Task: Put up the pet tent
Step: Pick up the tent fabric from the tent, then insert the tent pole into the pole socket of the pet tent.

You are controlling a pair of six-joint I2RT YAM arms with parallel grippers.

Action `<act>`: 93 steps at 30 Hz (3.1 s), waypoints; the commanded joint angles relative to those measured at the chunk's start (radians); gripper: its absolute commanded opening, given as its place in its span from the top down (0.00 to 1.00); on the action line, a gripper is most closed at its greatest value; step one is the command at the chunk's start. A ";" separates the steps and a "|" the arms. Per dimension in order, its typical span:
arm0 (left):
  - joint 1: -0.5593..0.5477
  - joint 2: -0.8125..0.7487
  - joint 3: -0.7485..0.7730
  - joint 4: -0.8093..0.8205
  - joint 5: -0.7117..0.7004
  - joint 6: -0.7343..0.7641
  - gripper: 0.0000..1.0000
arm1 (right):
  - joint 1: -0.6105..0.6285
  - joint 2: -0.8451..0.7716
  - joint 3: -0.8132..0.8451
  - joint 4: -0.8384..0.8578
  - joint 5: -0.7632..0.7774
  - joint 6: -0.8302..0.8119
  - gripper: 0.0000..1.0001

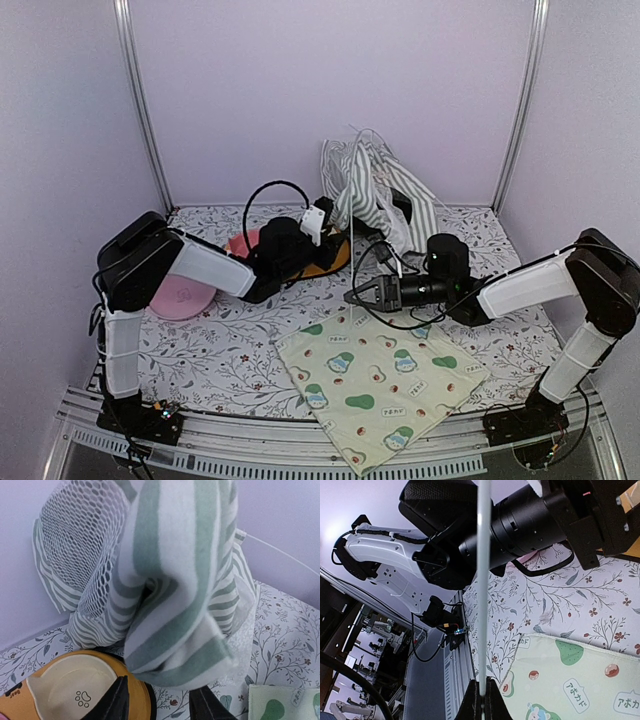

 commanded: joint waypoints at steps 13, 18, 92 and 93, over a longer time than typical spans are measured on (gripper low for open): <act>-0.032 0.006 -0.090 0.216 -0.065 0.171 0.57 | -0.028 -0.015 0.032 -0.010 0.052 -0.011 1.00; -0.031 0.037 -0.039 0.218 -0.071 0.182 0.56 | -0.028 -0.015 0.033 -0.015 0.052 -0.011 1.00; -0.350 -0.348 -0.587 0.247 -0.247 0.177 1.00 | -0.064 0.148 0.475 0.047 0.371 0.251 1.00; -0.351 -0.346 -0.587 0.246 -0.247 0.179 1.00 | -0.064 0.145 0.475 0.054 0.378 0.257 1.00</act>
